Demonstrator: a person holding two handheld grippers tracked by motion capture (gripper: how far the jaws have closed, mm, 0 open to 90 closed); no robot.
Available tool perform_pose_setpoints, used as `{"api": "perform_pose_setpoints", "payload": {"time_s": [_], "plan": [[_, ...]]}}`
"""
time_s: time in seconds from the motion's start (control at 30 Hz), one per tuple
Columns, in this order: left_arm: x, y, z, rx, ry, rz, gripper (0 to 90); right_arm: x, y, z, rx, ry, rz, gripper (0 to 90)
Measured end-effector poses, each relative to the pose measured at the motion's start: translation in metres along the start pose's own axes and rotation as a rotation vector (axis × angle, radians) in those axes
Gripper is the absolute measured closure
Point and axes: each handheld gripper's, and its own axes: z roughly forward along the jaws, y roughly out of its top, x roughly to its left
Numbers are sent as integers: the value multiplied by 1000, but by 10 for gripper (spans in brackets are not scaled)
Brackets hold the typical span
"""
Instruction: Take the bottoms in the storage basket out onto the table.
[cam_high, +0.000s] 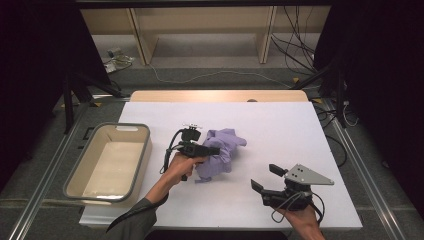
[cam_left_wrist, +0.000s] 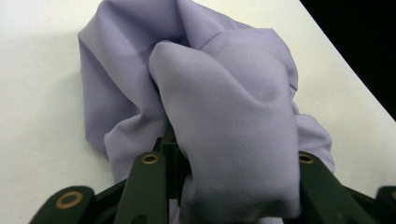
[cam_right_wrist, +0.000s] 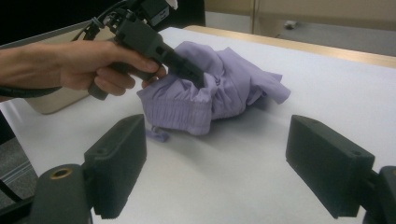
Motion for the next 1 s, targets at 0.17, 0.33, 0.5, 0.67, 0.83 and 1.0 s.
{"api": "perform_pose_setpoints", "payload": {"time_s": [0.17,0.33,0.5,0.67,0.83,1.0], "plan": [[1,0,0,-1,1,2,631,0,0,0,-2,-1,1,212],[1,-1,2,7,3,6,621,0,0,0,-3,0,0,212],[2,-3,3,6,4,6,608,0,0,0,-2,-1,-1,213],[2,-3,4,17,-6,5,584,1,0,0,-1,-1,-2,213],[2,-4,5,21,-10,4,558,1,0,0,-2,1,-3,213],[3,-4,5,29,-16,9,535,1,0,0,-1,-1,-2,213]]}}
